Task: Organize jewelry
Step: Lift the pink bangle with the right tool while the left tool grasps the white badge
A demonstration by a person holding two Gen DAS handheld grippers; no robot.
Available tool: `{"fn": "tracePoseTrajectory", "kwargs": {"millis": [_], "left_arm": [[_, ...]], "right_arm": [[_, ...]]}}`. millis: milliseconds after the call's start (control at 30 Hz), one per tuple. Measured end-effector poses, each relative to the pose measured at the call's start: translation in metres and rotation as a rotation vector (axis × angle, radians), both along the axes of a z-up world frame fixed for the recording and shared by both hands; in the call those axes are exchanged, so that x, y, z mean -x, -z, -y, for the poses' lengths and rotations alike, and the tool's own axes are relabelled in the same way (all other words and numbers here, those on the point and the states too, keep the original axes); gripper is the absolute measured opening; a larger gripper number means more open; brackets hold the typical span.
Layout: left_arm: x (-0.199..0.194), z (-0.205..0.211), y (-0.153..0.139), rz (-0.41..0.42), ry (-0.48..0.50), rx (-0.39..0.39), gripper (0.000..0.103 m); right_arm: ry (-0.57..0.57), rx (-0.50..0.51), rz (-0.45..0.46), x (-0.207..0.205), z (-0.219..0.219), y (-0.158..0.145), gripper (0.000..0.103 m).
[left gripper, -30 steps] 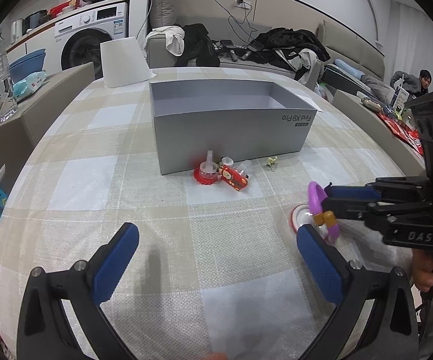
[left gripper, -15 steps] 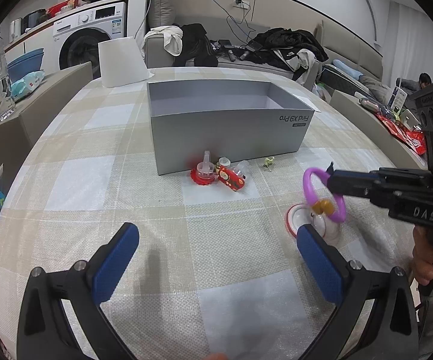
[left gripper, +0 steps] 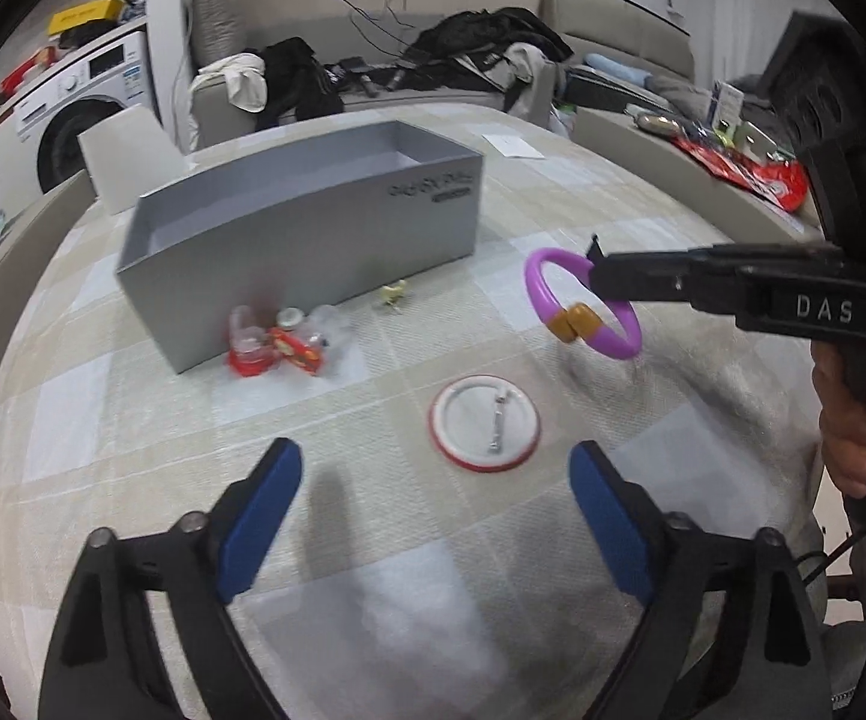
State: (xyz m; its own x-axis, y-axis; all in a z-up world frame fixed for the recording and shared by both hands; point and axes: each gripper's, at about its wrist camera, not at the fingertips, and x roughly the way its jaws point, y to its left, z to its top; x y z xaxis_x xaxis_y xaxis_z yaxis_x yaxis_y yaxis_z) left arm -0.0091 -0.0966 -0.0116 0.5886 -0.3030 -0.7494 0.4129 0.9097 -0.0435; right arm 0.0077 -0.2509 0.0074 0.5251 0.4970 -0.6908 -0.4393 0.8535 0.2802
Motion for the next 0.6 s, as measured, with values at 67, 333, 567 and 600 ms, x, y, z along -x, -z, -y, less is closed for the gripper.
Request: {"fn": "tracePoseTrajectory", "kwargs": {"millis": [67, 333, 567, 600], "left_arm": [[-0.004, 0.005, 0.004, -0.025, 0.010, -0.010, 0.074], [-0.006, 0.011, -0.001, -0.010, 0.039, -0.020, 0.036], [0.001, -0.001, 0.000, 0.000, 0.029, -0.006, 0.036], [0.000, -0.002, 0.000, 0.002, 0.021, -0.003, 0.036]], "right_arm": [[0.004, 0.000, 0.000, -0.001, 0.001, 0.000, 0.011], [0.006, -0.001, 0.002, -0.001, 0.003, -0.001, 0.011], [-0.001, -0.005, 0.005, 0.001, 0.002, -0.002, 0.011], [-0.004, -0.005, 0.007, 0.001, 0.001, -0.002, 0.011]]}}
